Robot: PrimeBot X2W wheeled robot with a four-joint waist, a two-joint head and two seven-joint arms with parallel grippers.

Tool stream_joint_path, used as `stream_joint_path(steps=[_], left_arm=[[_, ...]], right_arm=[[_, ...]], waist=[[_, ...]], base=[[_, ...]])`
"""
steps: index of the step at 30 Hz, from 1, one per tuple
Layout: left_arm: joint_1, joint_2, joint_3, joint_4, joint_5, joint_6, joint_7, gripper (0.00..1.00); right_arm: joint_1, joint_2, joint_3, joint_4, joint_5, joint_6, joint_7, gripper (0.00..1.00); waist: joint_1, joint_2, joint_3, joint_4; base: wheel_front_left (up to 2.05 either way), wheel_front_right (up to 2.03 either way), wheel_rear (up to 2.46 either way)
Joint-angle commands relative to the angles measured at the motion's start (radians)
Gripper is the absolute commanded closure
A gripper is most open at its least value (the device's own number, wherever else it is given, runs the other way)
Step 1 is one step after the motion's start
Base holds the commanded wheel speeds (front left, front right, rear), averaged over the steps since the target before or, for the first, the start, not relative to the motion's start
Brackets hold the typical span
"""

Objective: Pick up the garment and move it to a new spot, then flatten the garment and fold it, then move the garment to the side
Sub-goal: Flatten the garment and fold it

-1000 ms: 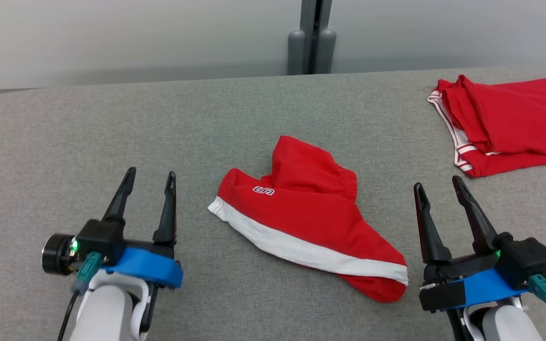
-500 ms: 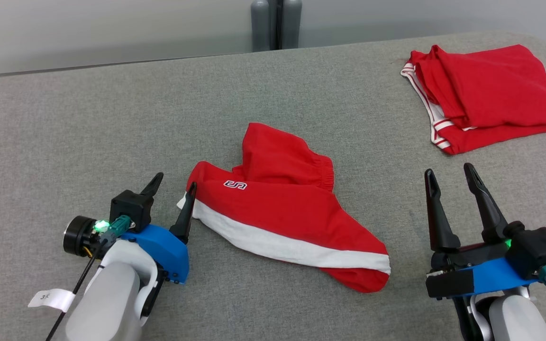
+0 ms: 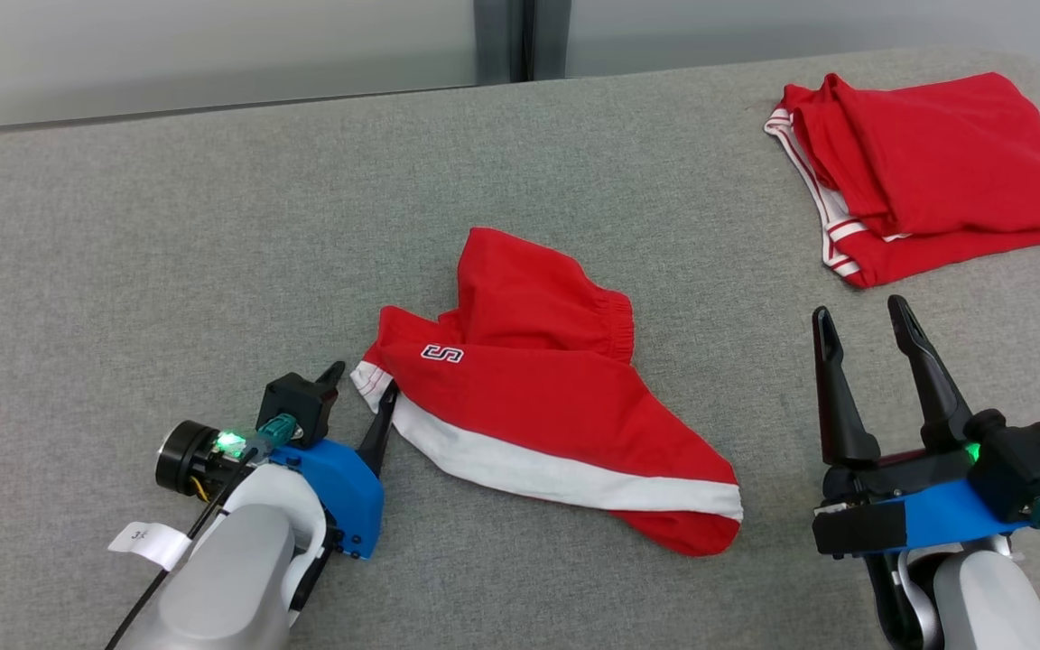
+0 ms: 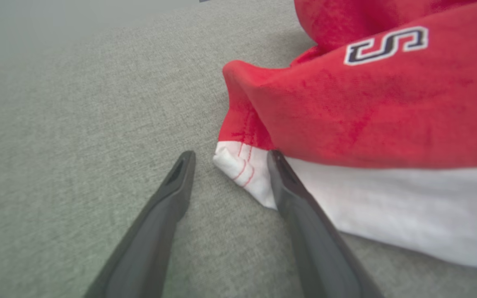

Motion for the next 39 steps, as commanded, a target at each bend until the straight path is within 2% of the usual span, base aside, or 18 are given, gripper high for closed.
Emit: stream_joint_path(steps=[1, 2, 7, 12, 17, 25, 30, 37, 38, 39], left_arm=[[-0.006, -0.006, -0.02, 0.022, -0.009, -0.001, -0.002, 0.68], [-0.01, -0.008, -0.03, 0.028, -0.014, -0.001, -0.011, 1.0], [-0.036, -0.001, -0.045, 0.052, -0.038, -0.001, -0.066, 1.0], [0.002, 0.0, -0.014, 0.031, -0.058, 0.011, -0.098, 1.0], [0.068, 0.005, 0.03, -0.06, -0.072, 0.045, -0.105, 1.0], [0.308, 0.032, 0.109, -0.279, -0.089, 0.107, -0.105, 1.0], [0.437, 0.043, 0.123, -0.366, -0.105, 0.145, -0.105, 1.0], [0.548, 0.06, 0.126, -0.447, -0.127, 0.18, -0.086, 1.0], [0.553, 0.061, 0.127, -0.457, -0.127, 0.184, -0.086, 0.76], [0.557, 0.06, 0.126, -0.47, -0.121, 0.192, -0.087, 0.0]], right_arm=[[-0.009, 0.0, -0.003, -0.004, 0.004, 0.0, -0.003, 0.0], [-0.006, 0.0, -0.003, -0.005, 0.006, 0.0, -0.003, 0.0], [0.019, 0.0, -0.007, -0.005, 0.006, 0.0, -0.003, 0.0], [0.046, 0.0, -0.011, 0.004, 0.008, 0.0, -0.003, 0.0], [0.068, 0.0, -0.021, 0.011, 0.007, 0.0, -0.003, 0.0], [0.09, 0.0, -0.028, 0.031, 0.007, 0.0, -0.003, 0.0], [0.104, 0.0, -0.034, 0.042, 0.006, 0.0, -0.003, 0.0], [0.108, 0.0, -0.037, 0.054, 0.002, 0.0, -0.003, 0.0], [0.108, 0.0, -0.038, 0.055, 0.002, 0.0, -0.003, 0.0], [0.108, 0.0, -0.039, 0.058, 0.001, 0.0, -0.003, 0.0]], waist=[[0.0, 0.0, -0.005, -0.001], [0.0, 0.0, -0.008, -0.001], [0.0, 0.0, -0.037, 0.009], [0.0, 0.0, -0.075, 0.041], [0.0, 0.0, -0.109, 0.081], [0.0, 0.0, -0.151, 0.17], [0.0, 0.0, -0.166, 0.209], [0.0, 0.0, -0.174, 0.23], [0.0, 0.0, -0.175, 0.232], [0.0, 0.0, -0.176, 0.233]], base=[[0.0, 0.0, 0.0], [0.0, 0.0, 0.0], [0.0, 0.0, 0.0], [0.0, 0.0, 0.0], [0.0, 0.0, 0.0], [0.0, 0.0, 0.0], [0.0, 0.0, 0.0], [0.0, 0.0, 0.0], [0.0, 0.0, 0.0], [0.0, 0.0, 0.0]])
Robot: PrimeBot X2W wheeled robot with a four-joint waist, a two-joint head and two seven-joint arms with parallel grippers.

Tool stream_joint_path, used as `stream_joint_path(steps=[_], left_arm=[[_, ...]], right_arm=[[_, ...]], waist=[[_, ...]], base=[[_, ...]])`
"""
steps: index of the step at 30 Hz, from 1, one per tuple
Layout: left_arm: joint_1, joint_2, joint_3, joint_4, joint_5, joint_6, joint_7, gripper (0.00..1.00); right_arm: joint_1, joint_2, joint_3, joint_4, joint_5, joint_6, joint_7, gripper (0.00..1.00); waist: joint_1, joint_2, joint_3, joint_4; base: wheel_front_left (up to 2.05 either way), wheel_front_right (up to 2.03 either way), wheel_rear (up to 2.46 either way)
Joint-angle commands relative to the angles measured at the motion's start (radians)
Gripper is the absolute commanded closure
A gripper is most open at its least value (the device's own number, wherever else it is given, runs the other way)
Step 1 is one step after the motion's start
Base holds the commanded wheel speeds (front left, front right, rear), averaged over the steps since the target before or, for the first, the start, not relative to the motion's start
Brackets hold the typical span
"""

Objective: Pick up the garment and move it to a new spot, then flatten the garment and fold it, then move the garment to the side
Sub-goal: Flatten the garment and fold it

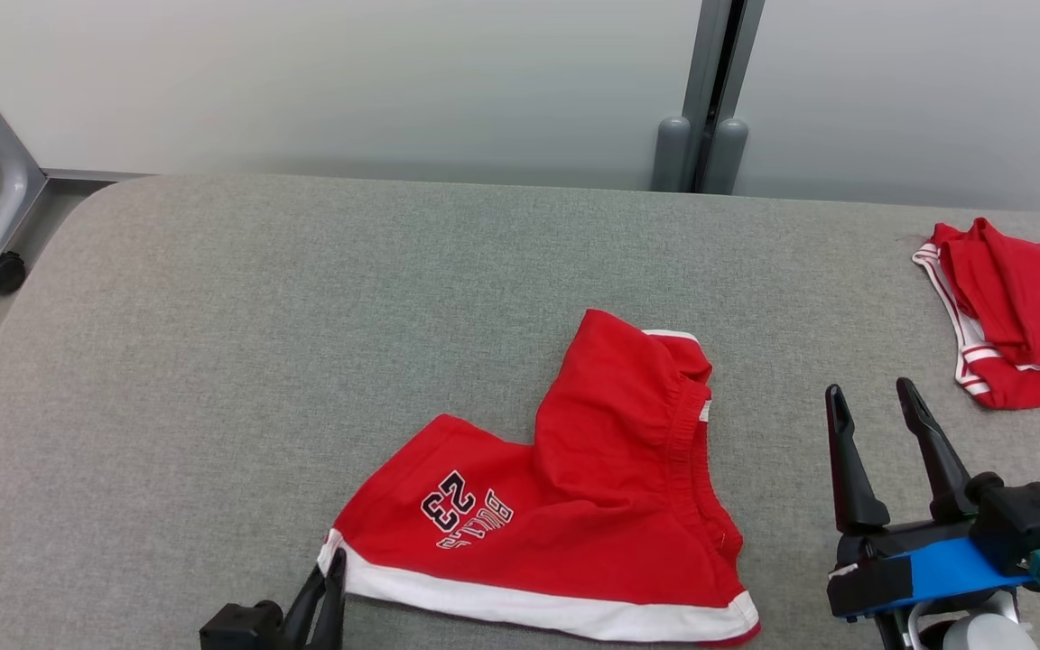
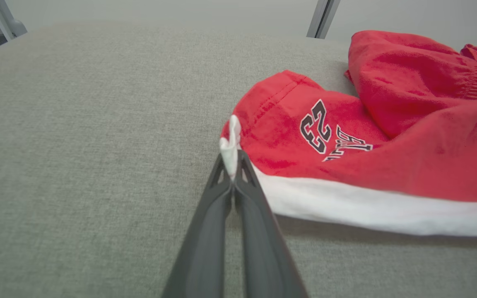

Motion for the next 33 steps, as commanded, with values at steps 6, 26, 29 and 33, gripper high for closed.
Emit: stream_joint_path(steps=[6, 26, 29, 33], left_arm=[[-0.004, 0.017, 0.044, -0.098, 0.034, 0.035, -0.015, 0.0], [0.025, -0.021, 0.332, -0.299, 0.206, 0.016, -0.018, 0.0], [0.023, -0.028, 0.364, -0.294, 0.228, -0.009, -0.018, 0.0], [0.032, -0.046, 0.398, -0.28, 0.255, -0.037, -0.018, 0.0]], right_arm=[[0.004, -0.001, -0.006, 0.011, -0.008, 0.0, -0.003, 0.0], [0.024, -0.001, -0.031, 0.023, 0.006, 0.0, -0.003, 0.0], [0.028, -0.001, -0.039, 0.029, 0.008, 0.0, -0.003, 0.0], [0.036, -0.001, -0.043, 0.045, 0.008, 0.0, -0.003, 0.0]], waist=[[0.0002, 0.0, -0.012, -0.007], [0.0002, 0.0, -0.03, -0.089], [0.0002, 0.0, -0.03, -0.097], [0.0002, 0.0, -0.031, -0.1]], base=[[0.0, 0.0, 0.0], [0.0, 0.0, 0.0], [0.0, 0.0, 0.0], [0.0, 0.0, 0.0]])
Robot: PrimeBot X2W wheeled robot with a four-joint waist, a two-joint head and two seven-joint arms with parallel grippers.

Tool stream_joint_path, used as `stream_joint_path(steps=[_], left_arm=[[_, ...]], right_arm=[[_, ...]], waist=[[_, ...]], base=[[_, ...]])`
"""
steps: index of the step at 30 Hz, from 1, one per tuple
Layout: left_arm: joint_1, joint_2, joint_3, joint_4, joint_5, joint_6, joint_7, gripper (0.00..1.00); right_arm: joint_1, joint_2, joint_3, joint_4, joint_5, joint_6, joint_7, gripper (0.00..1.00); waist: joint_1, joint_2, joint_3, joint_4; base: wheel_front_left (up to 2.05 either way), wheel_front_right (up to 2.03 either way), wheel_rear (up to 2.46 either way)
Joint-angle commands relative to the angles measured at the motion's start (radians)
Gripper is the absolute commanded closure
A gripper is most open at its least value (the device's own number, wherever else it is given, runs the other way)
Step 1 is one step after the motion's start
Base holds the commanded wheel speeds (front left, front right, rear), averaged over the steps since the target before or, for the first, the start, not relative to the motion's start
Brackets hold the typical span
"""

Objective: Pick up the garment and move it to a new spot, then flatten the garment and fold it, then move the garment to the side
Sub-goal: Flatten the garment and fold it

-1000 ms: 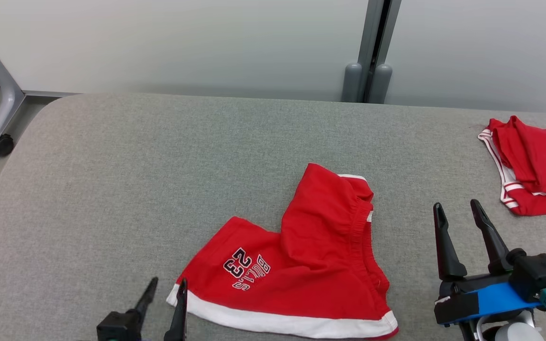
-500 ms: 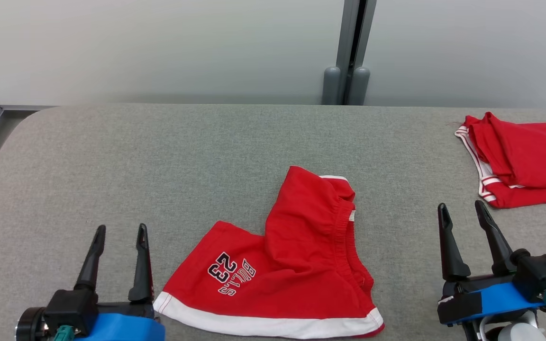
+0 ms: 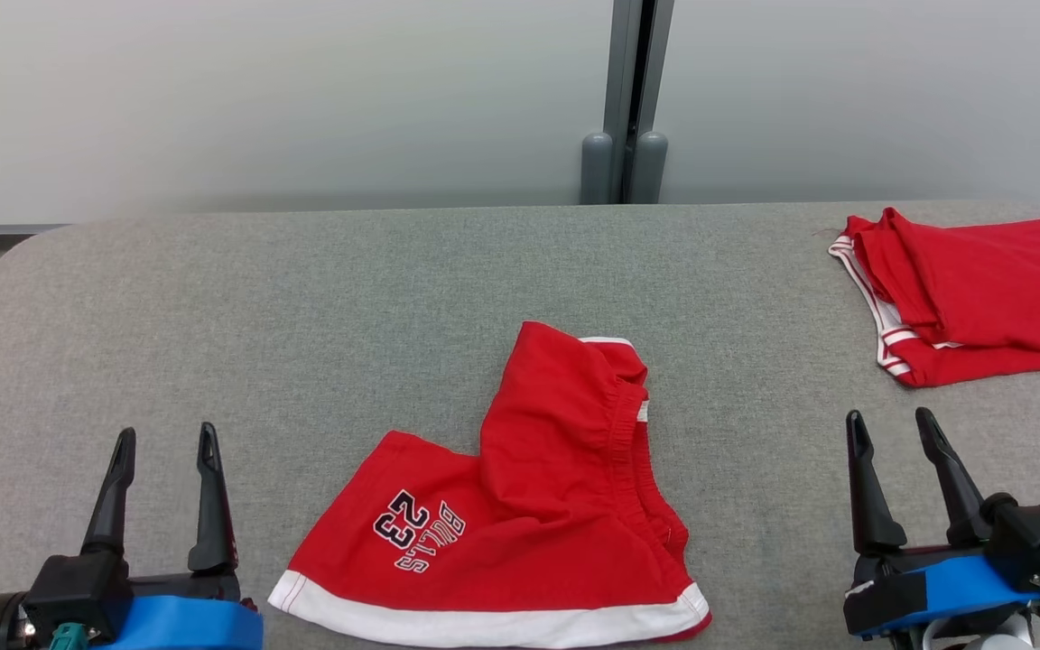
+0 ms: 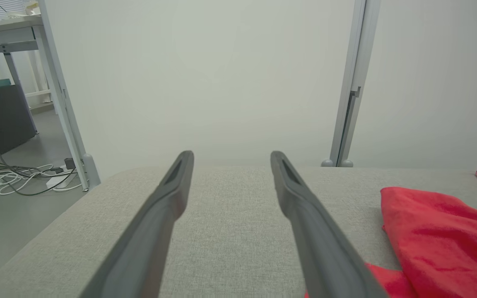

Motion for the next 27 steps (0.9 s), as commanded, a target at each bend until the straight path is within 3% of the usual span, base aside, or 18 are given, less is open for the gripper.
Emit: stream_joint_path(steps=[1, 5, 12, 19, 27], left_arm=[[0.015, -0.01, 0.015, 0.009, 0.016, -0.012, -0.004, 0.0], [0.01, -0.031, 0.038, 0.016, 0.038, -0.034, -0.004, 0.0], [-0.011, -0.067, 0.066, 0.024, 0.071, -0.063, -0.004, 0.0], [-0.033, -0.101, 0.079, 0.039, 0.097, -0.095, -0.004, 0.0], [-0.037, -0.124, 0.088, 0.053, 0.111, -0.111, -0.004, 0.0]], right_arm=[[0.011, -0.001, -0.002, 0.01, 0.001, 0.0, -0.003, 0.0], [-0.02, -0.003, 0.026, 0.037, -0.01, 0.0, -0.003, 0.0], [-0.172, -0.04, 0.166, 0.129, -0.019, 0.0, 0.017, 0.0], [-0.347, -0.063, 0.284, 0.297, -0.002, 0.0, 0.089, 0.0], [-0.428, -0.091, 0.365, 0.49, 0.025, 0.0, 0.147, 0.0]], waist=[[-0.0001, 0.0, 0.0, 0.0], [-0.0001, 0.0, 0.003, 0.011], [-0.0001, 0.0, 0.012, 0.044], [-0.0001, 0.0, 0.028, 0.105], [-0.0001, 0.0, 0.039, 0.159]], base=[[0.0, 0.0, 0.0], [0.0, 0.0, 0.0], [0.0, 0.0, 0.0], [0.0, 0.0, 0.0], [0.0, 0.0, 0.0]])
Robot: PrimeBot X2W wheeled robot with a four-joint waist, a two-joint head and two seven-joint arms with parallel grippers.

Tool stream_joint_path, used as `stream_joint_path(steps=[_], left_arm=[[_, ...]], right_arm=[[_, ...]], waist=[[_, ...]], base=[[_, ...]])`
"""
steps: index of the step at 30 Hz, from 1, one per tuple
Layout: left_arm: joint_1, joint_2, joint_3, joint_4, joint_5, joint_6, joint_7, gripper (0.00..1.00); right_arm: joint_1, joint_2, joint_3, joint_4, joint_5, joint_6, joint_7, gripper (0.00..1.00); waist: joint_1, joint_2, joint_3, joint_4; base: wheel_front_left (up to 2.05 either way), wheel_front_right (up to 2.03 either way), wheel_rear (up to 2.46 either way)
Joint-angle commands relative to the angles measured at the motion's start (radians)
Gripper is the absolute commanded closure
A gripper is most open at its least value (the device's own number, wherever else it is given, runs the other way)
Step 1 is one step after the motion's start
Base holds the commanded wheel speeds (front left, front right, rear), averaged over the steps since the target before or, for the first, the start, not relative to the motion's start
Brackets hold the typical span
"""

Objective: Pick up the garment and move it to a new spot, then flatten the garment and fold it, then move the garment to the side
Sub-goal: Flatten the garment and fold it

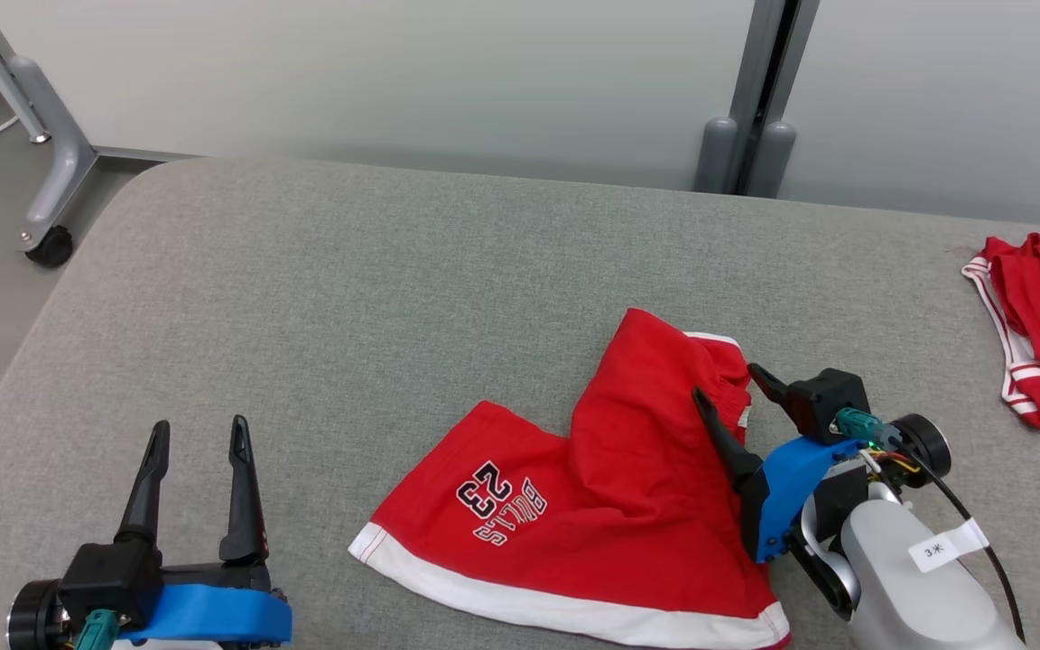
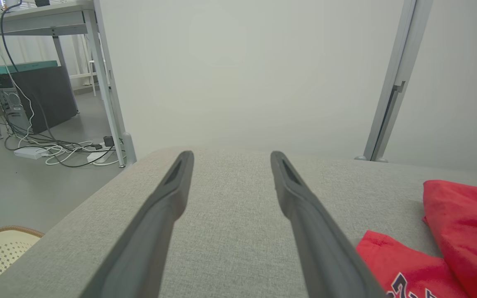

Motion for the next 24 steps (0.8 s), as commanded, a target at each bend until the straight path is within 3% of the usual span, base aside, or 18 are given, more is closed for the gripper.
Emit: stream_joint_path(steps=[1, 12, 14, 15, 24], left_arm=[[-0.016, -0.003, 0.003, 0.004, 0.009, -0.006, -0.003, 0.0], [-0.041, -0.024, -0.001, 0.013, 0.024, -0.023, -0.003, 0.0], [-0.045, -0.026, -0.002, 0.015, 0.026, -0.025, -0.003, 0.0], [-0.047, -0.027, -0.001, 0.018, 0.025, -0.026, -0.003, 0.0], [-0.057, -0.034, 0.002, 0.03, 0.034, -0.039, -0.003, 0.0]], right_arm=[[-0.023, -0.015, 0.01, 0.036, 0.001, 0.0, 0.009, 0.0], [-0.125, -0.015, 0.114, 0.315, 0.019, 0.0, 0.061, 0.0], [-0.14, -0.011, 0.138, 0.345, 0.036, 0.0, 0.059, 0.9], [-0.147, -0.014, 0.148, 0.357, 0.046, 0.0, 0.057, 1.0], [-0.295, -0.103, 0.086, 0.461, 0.082, 0.0, -0.063, 1.0]], waist=[[0.0, 0.0, 0.008, 0.012], [0.0, 0.0, 0.035, 0.037], [0.0, 0.0, 0.037, 0.039], [0.0, 0.0, 0.037, 0.039], [0.0, 0.0, 0.038, 0.044]], base=[[0.0, 0.0, 0.0], [0.0, 0.0, 0.0], [0.0, 0.0, 0.0], [0.0, 0.0, 0.0], [0.0, 0.0, 0.0]])
